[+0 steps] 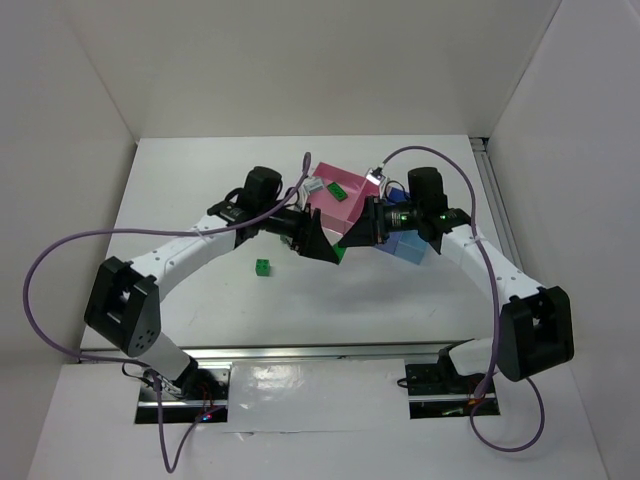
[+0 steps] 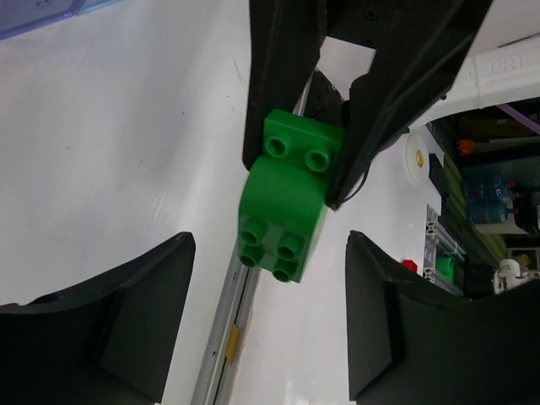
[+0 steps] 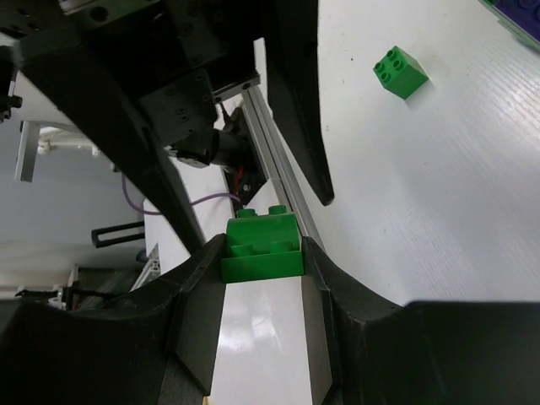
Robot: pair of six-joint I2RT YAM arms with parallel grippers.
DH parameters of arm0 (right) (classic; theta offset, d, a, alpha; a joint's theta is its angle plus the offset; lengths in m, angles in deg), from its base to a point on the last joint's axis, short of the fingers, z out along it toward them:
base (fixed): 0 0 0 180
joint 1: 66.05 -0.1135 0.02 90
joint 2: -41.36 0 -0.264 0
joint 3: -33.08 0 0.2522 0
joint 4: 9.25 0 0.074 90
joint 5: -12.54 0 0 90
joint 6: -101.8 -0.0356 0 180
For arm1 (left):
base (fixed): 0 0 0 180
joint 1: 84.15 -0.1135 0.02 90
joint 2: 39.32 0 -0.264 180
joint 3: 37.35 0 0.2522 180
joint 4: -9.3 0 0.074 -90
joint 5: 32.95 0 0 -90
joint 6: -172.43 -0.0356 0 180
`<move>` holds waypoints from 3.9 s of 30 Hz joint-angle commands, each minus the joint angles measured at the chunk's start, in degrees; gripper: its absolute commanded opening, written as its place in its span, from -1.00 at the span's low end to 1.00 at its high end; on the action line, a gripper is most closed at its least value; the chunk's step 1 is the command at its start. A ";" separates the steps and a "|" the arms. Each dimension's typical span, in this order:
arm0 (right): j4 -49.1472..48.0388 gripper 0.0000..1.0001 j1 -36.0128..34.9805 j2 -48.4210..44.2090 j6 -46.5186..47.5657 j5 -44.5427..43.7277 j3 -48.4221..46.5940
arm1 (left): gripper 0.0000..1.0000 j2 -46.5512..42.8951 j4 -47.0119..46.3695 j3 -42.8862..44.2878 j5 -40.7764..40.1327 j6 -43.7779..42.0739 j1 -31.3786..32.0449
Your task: Sort the legos into containers by color
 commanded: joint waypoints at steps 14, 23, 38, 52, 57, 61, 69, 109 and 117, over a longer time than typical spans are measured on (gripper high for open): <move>-1.68 -0.37 0.32 0.40 -0.73 -2.24 0.79 | -1.00 2.24 -5.31 0.70 2.23 2.32 -0.52; -1.15 -0.37 1.90 -2.94 -2.58 -11.74 2.63 | -1.00 -0.57 -3.99 -2.28 -0.76 2.32 -7.38; 8.60 -0.37 1.90 -10.67 -9.70 -51.10 2.02 | -1.00 6.98 6.54 11.14 -29.56 11.17 -7.57; 8.71 -0.35 2.43 -8.83 -8.73 -54.11 -2.73 | 0.29 42.49 34.40 61.59 -49.10 12.69 -3.34; 1.24 -0.32 1.90 -2.17 -9.43 -54.64 -6.41 | 0.80 34.78 33.18 54.68 -52.08 10.58 -3.34; -2.62 -0.30 0.59 6.97 -8.82 -55.25 -12.56 | 0.78 22.57 33.18 40.73 -54.89 12.07 -3.34; -6.15 -0.25 -3.37 29.46 -6.18 -57.19 -28.47 | 0.94 7.16 32.39 12.42 -62.63 12.51 -2.73; 3.16 0.65 -5.57 9.02 -4.69 -62.29 -16.62 | -0.58 10.78 27.82 -0.18 -66.06 16.03 -2.20; 1.23 0.65 -5.57 2.08 -3.46 -37.53 -10.03 | -0.88 -6.68 27.04 -4.13 -52.20 14.71 -2.20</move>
